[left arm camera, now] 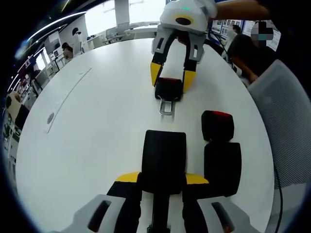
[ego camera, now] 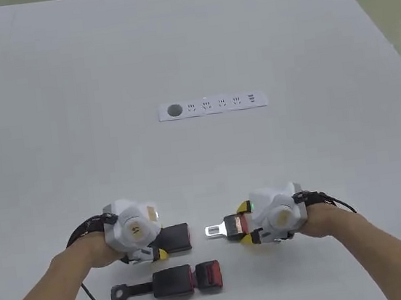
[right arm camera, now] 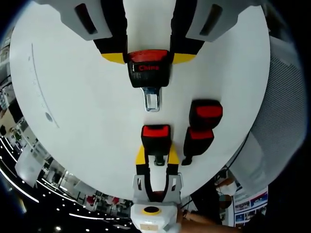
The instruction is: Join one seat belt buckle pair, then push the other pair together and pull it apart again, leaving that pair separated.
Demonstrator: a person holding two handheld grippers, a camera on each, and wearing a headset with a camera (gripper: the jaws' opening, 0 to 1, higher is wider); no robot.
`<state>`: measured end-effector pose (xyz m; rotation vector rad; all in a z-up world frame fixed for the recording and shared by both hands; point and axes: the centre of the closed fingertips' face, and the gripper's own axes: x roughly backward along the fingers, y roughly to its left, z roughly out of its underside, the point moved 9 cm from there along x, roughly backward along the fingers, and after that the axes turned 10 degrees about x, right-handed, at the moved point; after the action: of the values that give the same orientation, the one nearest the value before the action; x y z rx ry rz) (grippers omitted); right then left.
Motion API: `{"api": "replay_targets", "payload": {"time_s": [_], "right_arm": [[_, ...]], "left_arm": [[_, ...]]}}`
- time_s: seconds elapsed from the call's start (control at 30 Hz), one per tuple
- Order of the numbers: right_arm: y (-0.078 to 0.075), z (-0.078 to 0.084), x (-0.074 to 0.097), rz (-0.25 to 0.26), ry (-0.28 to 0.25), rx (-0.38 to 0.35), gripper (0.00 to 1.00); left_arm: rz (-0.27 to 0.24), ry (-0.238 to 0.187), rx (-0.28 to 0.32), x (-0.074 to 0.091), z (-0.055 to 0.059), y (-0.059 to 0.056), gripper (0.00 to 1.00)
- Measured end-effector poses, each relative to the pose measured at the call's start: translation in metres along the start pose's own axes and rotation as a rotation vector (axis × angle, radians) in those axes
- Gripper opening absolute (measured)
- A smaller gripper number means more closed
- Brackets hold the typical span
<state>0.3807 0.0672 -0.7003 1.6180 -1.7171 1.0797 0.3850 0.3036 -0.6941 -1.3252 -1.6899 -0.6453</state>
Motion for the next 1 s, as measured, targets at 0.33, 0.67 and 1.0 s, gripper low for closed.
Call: {"api": "replay_targets", "payload": {"time_s": [0.33, 0.67, 1.0], "right_arm": [[0.0, -0.001, -0.002, -0.003, 0.005, 0.007, 0.3], [-0.001, -0.009, -0.006, -0.018, 0.002, 0.017, 0.3], [0.0, -0.017, -0.013, -0.024, 0.0, 0.034, 0.3]], "left_arm": [[-0.002, 0.011, 0.012, -0.001, 0.0, 0.0, 0.33], [0.001, 0.027, 0.015, -0.002, 0.0, 0.0, 0.33], [0.0, 0.03, 0.018, -0.004, 0.001, 0.002, 0.33]]}}
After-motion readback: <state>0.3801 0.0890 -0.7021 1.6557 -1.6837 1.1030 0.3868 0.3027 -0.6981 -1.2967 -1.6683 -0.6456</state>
